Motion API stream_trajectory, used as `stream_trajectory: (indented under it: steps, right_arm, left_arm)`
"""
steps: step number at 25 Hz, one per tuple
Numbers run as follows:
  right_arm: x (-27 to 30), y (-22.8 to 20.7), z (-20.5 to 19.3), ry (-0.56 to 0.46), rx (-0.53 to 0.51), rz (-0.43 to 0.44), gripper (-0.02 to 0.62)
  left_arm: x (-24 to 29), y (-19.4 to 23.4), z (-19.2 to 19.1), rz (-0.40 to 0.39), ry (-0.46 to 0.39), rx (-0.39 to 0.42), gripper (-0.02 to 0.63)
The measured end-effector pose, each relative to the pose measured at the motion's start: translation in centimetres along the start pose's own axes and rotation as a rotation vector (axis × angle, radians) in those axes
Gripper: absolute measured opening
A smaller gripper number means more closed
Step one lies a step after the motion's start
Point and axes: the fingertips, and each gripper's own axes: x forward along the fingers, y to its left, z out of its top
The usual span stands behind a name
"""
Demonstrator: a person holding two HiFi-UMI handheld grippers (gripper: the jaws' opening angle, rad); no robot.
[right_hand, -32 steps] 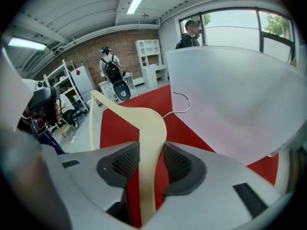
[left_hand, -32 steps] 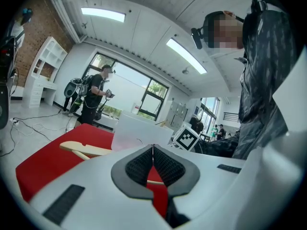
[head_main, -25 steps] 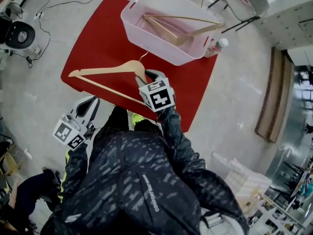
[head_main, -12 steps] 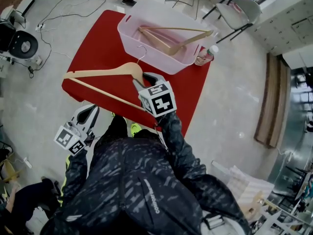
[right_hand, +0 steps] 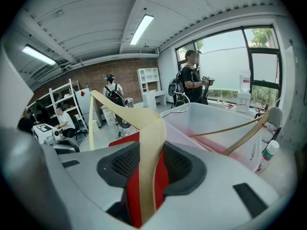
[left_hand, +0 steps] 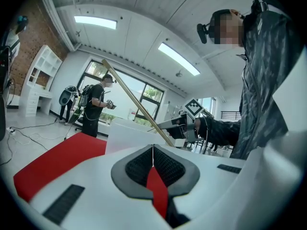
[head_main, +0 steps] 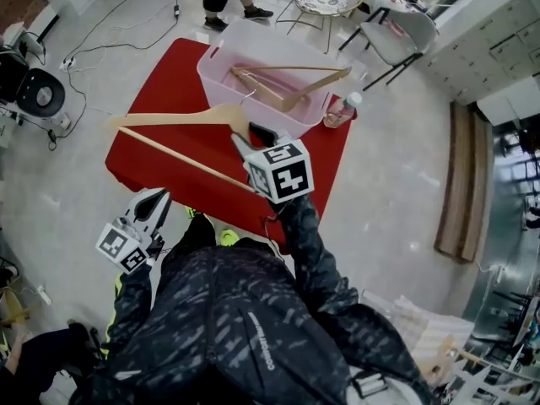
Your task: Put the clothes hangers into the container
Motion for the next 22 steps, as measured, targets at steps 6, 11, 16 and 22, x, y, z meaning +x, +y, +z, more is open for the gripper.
stream_trajectory:
  steps: [6, 11, 16, 22]
  right_arm:
    - [-1.6, -1.8, 3.1, -0.062, 0.029, -0.016, 0.161]
    - [-2.3, -4.0, 4.7, -0.084, 0.030, -0.058, 0.161]
    - [-3.7, -5.9, 6.5, -0.101, 0.015, -0.111, 0.161]
    - [-5.2, -8.7, 7.7, -0.097, 0.001, -0.190, 0.161]
  left_arm:
    - [0.6, -0.4, 0.3, -0.011, -0.002, 0.001, 0.012]
    - [0.8, 0.4, 0.5, -0.004, -0.012, -0.003, 0.012]
    - [1.6, 1.5, 1.2, -0.019, -0.018, -0.009, 0.012]
    - [3.2, 2.8, 2.0, -0.062, -0.014, -0.010, 0.012]
